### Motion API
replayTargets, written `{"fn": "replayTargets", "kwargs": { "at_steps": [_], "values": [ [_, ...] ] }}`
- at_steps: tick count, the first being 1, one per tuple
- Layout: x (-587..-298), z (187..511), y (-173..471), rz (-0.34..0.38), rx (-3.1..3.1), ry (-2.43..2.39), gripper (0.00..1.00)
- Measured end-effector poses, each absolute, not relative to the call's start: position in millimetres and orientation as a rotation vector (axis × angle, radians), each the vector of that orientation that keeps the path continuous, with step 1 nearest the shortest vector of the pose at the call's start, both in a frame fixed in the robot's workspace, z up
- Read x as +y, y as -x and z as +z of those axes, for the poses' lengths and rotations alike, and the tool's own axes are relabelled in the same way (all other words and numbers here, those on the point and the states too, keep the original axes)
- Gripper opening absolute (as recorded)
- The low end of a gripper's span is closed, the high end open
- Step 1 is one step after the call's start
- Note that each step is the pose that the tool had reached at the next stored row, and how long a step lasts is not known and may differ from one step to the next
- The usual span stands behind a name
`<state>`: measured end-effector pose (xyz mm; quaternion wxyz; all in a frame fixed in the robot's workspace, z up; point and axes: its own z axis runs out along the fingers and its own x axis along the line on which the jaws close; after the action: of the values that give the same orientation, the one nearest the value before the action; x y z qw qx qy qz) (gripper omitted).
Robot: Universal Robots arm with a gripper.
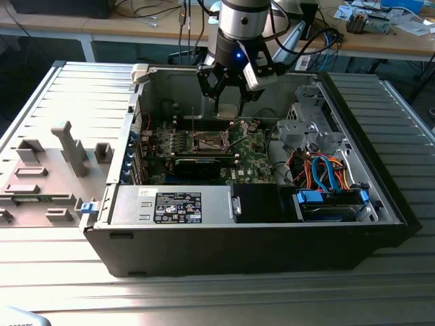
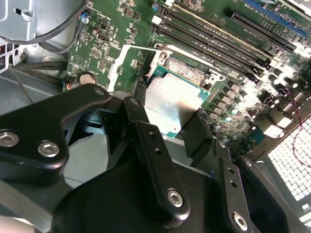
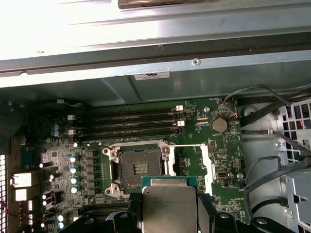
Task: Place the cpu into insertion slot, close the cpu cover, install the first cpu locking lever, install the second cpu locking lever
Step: 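Place the cpu into insertion slot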
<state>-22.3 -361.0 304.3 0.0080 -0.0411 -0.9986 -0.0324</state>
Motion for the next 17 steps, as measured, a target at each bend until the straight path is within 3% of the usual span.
{"fn": "replayTargets", "kwargs": {
  "at_steps": [17],
  "values": [
    [-361.0, 301.0, 22.3, -0.100, -3.121, 0.144, 0.54]
  ]
}}
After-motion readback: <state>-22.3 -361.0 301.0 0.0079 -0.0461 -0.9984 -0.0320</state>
